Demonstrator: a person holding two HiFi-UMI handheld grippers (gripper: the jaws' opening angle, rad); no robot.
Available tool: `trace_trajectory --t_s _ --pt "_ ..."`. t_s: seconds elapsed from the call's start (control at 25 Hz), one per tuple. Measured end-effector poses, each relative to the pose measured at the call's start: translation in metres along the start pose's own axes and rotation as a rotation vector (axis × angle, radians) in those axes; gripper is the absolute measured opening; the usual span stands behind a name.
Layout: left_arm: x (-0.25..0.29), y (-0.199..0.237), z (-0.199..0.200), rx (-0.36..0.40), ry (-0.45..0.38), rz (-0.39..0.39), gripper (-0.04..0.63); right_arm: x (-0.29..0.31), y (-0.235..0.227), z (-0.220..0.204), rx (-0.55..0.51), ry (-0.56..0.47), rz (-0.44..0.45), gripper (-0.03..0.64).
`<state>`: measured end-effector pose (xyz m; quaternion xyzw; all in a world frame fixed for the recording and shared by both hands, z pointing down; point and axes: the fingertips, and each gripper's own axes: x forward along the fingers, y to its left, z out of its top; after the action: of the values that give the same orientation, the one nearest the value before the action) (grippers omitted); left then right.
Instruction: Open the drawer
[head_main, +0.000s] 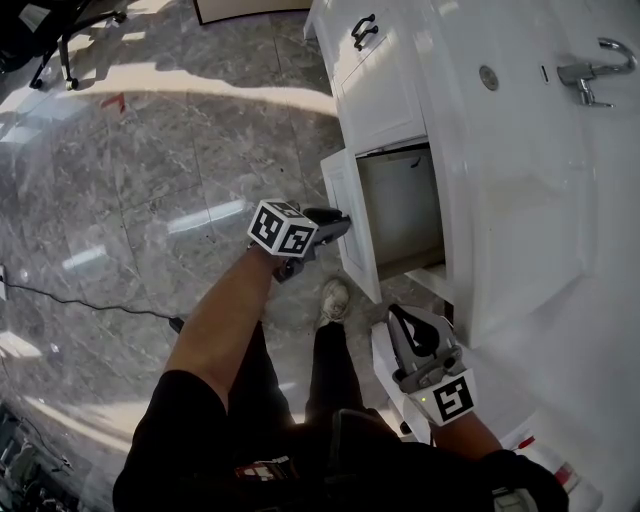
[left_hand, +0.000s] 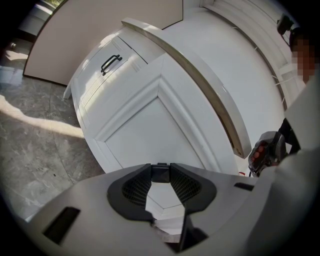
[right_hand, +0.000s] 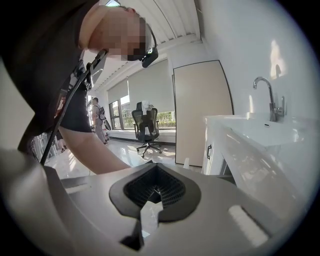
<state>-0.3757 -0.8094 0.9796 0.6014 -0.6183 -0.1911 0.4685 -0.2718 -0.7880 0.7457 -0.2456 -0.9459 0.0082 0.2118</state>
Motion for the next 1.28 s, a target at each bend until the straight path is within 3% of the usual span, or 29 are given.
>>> trace_trajectory --t_s 0.56,1.28 --pt "-0.024 0.006 -0.01 -0.002 -0.01 0.012 0.12 0.008 0.004 0.029 -0.038 -0.061 -0.005 -0.005" --pt "-0.038 0.009 -0.015 -0.003 -0.012 0.006 0.12 0.021 0.019 0.036 -0.056 -0.058 0.006 -0.005"
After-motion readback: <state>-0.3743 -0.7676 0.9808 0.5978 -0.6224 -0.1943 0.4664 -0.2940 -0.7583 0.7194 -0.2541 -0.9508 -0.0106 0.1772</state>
